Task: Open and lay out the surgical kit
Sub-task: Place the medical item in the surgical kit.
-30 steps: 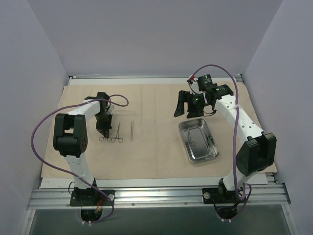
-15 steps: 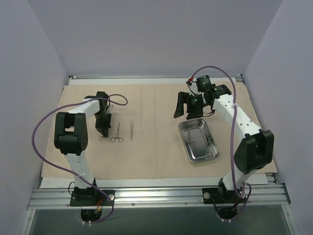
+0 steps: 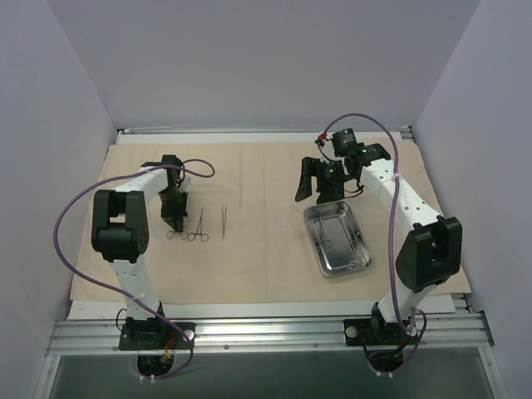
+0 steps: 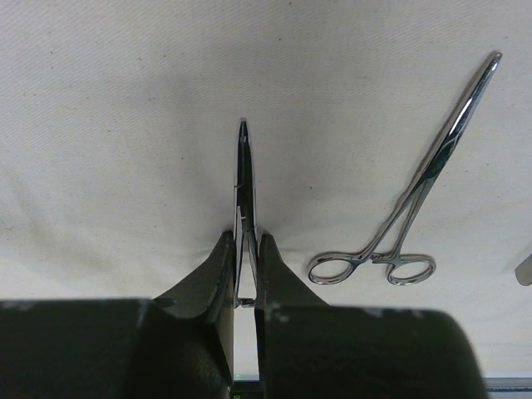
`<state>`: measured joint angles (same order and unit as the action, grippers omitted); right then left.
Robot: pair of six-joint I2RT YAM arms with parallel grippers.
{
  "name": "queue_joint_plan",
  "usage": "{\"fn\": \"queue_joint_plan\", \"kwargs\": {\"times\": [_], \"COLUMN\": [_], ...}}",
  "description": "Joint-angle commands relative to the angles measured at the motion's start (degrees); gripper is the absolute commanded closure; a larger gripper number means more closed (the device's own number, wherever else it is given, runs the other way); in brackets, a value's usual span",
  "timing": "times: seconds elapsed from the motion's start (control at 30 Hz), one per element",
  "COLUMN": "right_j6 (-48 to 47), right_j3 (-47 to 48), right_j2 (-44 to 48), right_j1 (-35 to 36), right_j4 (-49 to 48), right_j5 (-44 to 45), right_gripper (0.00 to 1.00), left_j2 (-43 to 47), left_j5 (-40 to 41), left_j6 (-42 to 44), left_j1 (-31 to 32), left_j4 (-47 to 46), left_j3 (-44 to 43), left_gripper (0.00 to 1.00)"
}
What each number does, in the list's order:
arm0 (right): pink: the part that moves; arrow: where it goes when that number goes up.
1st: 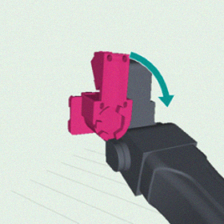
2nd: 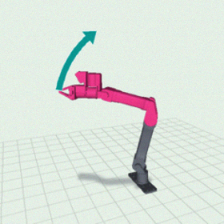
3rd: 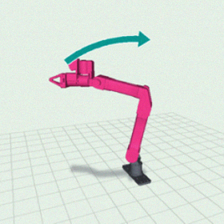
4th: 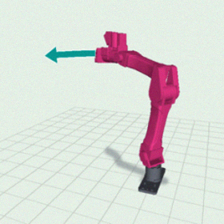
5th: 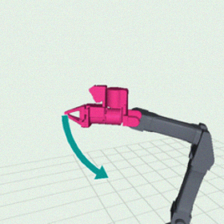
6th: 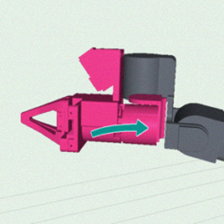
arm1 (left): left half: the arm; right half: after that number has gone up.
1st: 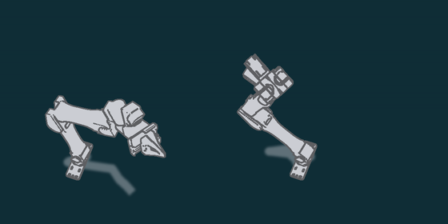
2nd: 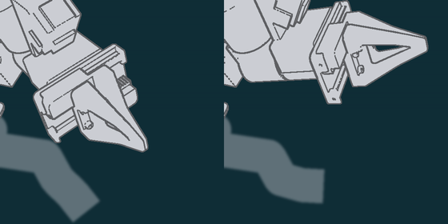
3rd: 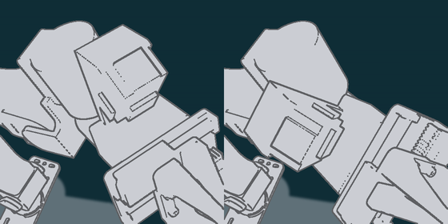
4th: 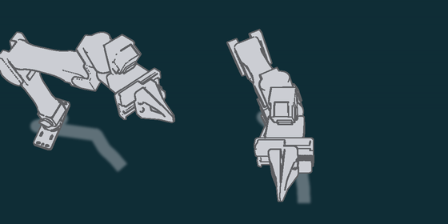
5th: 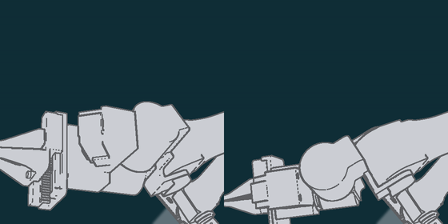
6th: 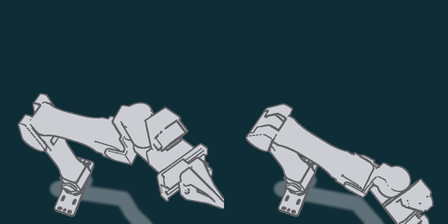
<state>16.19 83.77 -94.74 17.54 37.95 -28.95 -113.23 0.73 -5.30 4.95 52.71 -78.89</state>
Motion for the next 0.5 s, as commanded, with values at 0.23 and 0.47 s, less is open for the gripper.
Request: {"fn": "queue_joint_plan", "kwargs": {"times": [0.23, 0.47], "right_j6": [-1.42, -1.51], "right_j3": [1.4, 1.22], "right_j2": [-1.41, -1.5], "right_j1": [-0.58, -0.66], "right_j4": [1.42, 1.51], "right_j5": [-0.85, -0.93], "right_gripper": [0.27, 0.27], "left_j2": [-1.2, -1.99], "left_j5": [1.55, 2.34], "left_j6": [0.47, 0.38], "left_j1": [-1.26, -1.26], "left_j4": [-2.52, -2.26], "left_j3": [-2.05, -2.76], "left_gripper": [0.97, 0.85]}}
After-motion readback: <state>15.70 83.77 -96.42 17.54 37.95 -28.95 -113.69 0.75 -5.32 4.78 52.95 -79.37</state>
